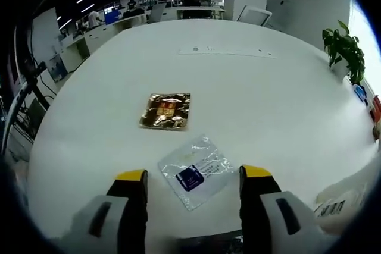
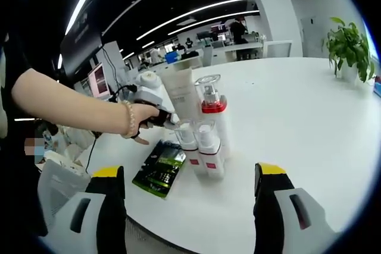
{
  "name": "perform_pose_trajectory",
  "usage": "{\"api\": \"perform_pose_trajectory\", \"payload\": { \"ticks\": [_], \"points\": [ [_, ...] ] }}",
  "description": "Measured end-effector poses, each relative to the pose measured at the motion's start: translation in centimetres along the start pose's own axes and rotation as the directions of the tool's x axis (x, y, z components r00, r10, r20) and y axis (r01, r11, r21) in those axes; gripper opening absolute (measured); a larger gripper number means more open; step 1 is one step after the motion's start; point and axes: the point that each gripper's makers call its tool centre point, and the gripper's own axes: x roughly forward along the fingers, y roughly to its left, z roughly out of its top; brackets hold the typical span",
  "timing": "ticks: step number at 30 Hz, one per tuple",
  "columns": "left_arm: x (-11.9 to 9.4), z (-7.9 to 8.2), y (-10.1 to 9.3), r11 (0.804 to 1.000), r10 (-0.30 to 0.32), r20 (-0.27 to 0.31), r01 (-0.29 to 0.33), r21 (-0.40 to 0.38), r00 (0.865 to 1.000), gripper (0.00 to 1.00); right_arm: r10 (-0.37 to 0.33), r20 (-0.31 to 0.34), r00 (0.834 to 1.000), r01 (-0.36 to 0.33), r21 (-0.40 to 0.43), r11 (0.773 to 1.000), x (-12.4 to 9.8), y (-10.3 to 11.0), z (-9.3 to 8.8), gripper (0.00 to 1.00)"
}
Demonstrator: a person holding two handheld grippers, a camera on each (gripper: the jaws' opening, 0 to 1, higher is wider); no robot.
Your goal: Arrange the skincare products in the storage area until every visible bottle or jar stands upright without overlapping.
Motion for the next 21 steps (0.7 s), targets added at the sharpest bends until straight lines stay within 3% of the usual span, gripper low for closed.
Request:
{"api": "perform_pose_trajectory", "payload": {
  "ticks": [4, 21],
  "points": [
    [-0.04, -0.11, -0.15, 0.999, -0.02, -0.002, 0.02, 0.035, 1.0, 0.34, -0.003, 0.001, 1.0, 0.003, 0.004, 1.0, 0.0, -0.1, 0.01, 0.9],
    [-0.77, -0.48, -0.16, 0.996, -0.051, 0.009, 0.051, 0.078, 0.999, 0.34, -0.009, 0.01, 1.0, 0.009, 0.007, 1.0, -0.04, -0.26, 0.2, 0.89]
  ]
}}
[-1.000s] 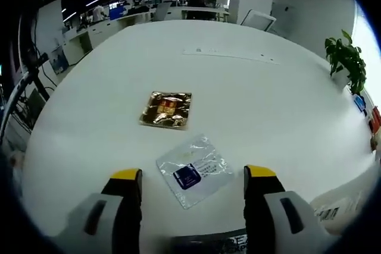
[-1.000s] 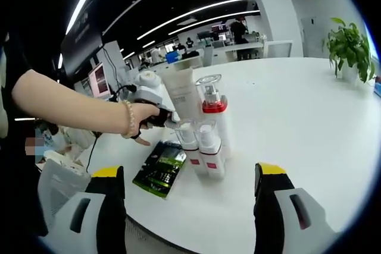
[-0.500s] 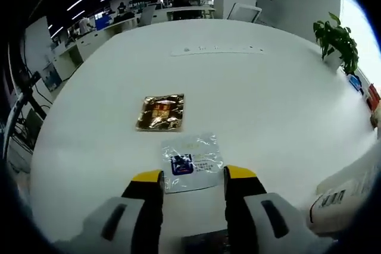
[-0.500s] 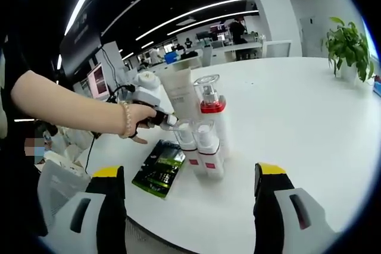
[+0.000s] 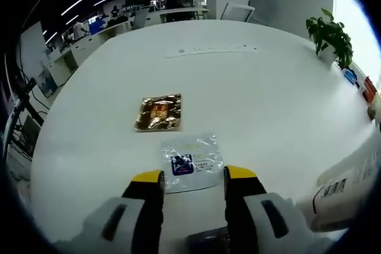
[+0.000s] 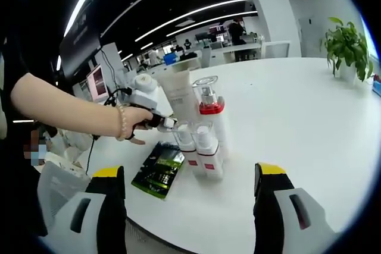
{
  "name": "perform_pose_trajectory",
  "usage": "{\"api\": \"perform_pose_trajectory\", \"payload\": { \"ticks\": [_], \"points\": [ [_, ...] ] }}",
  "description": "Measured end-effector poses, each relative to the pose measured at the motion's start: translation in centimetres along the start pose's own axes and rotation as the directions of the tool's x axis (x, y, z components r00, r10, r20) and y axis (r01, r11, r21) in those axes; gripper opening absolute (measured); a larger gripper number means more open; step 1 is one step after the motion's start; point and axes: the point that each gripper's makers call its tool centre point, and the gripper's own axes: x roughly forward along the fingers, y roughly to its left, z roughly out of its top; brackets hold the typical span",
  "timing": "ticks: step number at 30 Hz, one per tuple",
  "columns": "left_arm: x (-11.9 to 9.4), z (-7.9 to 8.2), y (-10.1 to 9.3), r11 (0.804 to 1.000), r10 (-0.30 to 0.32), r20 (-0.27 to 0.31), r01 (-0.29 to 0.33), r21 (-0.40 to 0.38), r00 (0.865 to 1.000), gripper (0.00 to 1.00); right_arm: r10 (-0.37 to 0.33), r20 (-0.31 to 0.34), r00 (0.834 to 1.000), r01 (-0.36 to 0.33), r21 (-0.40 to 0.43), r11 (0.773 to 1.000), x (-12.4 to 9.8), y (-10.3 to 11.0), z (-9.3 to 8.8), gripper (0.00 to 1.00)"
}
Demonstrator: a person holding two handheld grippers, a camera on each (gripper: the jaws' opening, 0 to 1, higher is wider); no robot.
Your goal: Arrange the skincare products in the storage area until every visible bottle or jar stands upright without overlapping.
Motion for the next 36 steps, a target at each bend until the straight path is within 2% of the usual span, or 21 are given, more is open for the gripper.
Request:
{"api": "perform_pose_trajectory", "payload": {
  "ticks": [7, 14, 20, 23, 26, 32, 36],
  "points": [
    [-0.5, -0.1, 0.0, 1.0, -0.009, 0.004, 0.009, 0.007, 1.0, 0.34, 0.001, -0.001, 1.0, -0.001, 0.0, 1.0, 0.0, 0.1, 0.0, 0.9],
    [-1.3, 0.6, 0.0, 0.998, -0.03, 0.045, 0.028, 0.051, 0.999, 0.34, 0.002, 0.0, 1.0, -0.002, -0.004, 1.0, 0.0, 0.1, 0.0, 0.9],
    [-1.2, 1.0, 0.2, 0.995, -0.054, 0.07, 0.048, 0.086, 0.996, 0.34, 0.005, 0.002, 1.0, -0.005, -0.011, 1.0, 0.0, 0.1, 0.1, 0.9],
    [-1.9, 0.8, 0.2, 0.993, -0.067, 0.081, 0.058, 0.107, 0.994, 0.34, 0.005, 0.004, 1.0, -0.005, -0.015, 1.0, 0.0, 0.2, 0.1, 0.89],
    [-2.8, 1.2, -0.3, 0.988, -0.108, 0.125, 0.092, 0.124, 0.986, 0.34, 0.006, 0.009, 1.0, -0.006, -0.018, 1.0, 0.0, 0.3, 0.3, 0.89],
    [-4.7, 0.7, -0.1, 0.983, -0.116, 0.142, 0.093, 0.16, 0.983, 0.34, 0.011, 0.011, 1.0, -0.01, -0.024, 1.0, -0.1, 0.4, 0.4, 0.89],
    [-5.2, 0.7, 0.0, 0.98, -0.13, 0.159, 0.102, 0.171, 0.979, 0.34, 0.017, 0.015, 1.0, -0.017, -0.03, 0.999, -0.1, 0.4, 0.4, 0.89]
  ]
}}
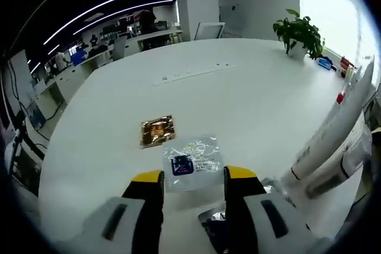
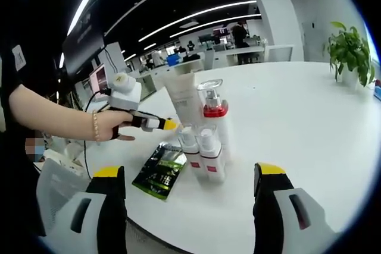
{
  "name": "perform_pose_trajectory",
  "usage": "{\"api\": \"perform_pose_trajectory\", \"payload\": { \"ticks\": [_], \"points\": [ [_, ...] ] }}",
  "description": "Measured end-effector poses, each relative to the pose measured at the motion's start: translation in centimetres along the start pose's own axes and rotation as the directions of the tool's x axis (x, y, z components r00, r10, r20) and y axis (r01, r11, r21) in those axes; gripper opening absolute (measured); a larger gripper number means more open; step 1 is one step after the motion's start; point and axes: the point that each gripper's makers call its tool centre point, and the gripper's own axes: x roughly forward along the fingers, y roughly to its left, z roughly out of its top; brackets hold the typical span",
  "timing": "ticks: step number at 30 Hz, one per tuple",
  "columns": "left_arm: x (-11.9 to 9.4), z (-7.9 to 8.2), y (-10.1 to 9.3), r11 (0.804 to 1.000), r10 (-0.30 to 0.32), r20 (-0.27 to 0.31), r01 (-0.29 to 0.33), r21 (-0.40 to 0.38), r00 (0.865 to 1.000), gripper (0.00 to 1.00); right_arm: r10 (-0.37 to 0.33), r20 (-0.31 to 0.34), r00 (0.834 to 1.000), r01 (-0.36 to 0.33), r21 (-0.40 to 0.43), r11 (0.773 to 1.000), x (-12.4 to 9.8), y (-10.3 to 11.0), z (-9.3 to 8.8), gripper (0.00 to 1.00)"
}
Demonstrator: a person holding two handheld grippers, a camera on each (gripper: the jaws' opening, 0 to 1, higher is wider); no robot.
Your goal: Arrange the skincare products in the storage area until every visible bottle or jar stands upright without overlapping.
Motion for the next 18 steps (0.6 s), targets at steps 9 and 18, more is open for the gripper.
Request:
{"api": "perform_pose_trajectory", "payload": {
  "ticks": [9, 18],
  "points": [
    [-2.5, 0.3, -0.5, 0.998, -0.056, 0.051, 0.055, 0.025, 0.997, 0.34, 0.042, 0.009, 0.999, -0.042, -0.014, 0.999, 0.0, 0.7, 0.3, 0.88],
    [-5.6, 0.1, -0.9, 0.994, -0.09, 0.088, 0.085, 0.066, 0.992, 0.34, 0.073, 0.009, 0.997, -0.073, -0.021, 0.997, 0.1, 1.4, 0.4, 0.87]
  ]
}}
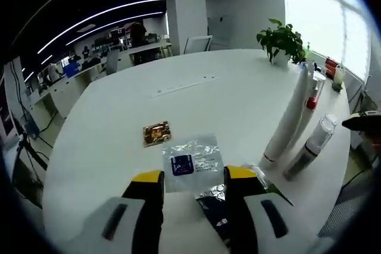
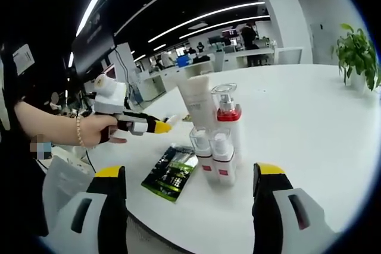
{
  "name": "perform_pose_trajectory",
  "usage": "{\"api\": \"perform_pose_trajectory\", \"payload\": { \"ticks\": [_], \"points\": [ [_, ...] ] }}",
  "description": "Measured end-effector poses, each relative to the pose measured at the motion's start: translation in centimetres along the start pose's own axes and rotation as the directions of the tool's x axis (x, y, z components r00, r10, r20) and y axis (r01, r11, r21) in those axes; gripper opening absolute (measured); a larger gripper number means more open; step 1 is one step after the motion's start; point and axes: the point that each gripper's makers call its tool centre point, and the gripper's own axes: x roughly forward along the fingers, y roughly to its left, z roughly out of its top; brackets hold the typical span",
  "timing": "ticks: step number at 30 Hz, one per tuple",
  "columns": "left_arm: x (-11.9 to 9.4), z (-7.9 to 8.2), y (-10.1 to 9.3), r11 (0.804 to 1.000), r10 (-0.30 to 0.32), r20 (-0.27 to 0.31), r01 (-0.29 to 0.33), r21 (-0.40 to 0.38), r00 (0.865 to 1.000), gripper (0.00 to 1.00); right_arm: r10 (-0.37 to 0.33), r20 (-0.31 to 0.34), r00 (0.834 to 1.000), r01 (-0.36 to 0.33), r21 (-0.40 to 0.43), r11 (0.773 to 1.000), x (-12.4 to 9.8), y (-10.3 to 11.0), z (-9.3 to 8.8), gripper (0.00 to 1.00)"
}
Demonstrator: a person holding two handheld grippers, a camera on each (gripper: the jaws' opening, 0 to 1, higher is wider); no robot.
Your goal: Arrange the skincare products in the storage area until every visible bottle or jar stands upright without overlapping.
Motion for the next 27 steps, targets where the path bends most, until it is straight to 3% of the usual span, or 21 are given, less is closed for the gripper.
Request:
{"api": "perform_pose_trajectory", "payload": {
  "ticks": [13, 20, 27],
  "points": [
    [-4.1, 0.5, -2.1, 0.997, -0.063, 0.051, 0.06, 0.053, 0.997, 0.35, 0.038, 0.003, 0.999, -0.038, -0.031, 0.999, 0.1, 1.5, 0.5, 0.86],
    [-5.9, 0.4, -2.5, 0.995, -0.081, 0.071, 0.078, 0.057, 0.994, 0.35, 0.081, 0.04, 0.996, -0.081, 0.015, 0.997, 0.5, 3.1, 1.4, 0.8],
    [-8.5, 0.6, -3.6, 0.99, -0.101, 0.09, 0.091, 0.112, 0.991, 0.35, 0.114, 0.056, 0.992, -0.117, 0.053, 0.992, 1.0, 4.2, 1.6, 0.77]
  ]
}}
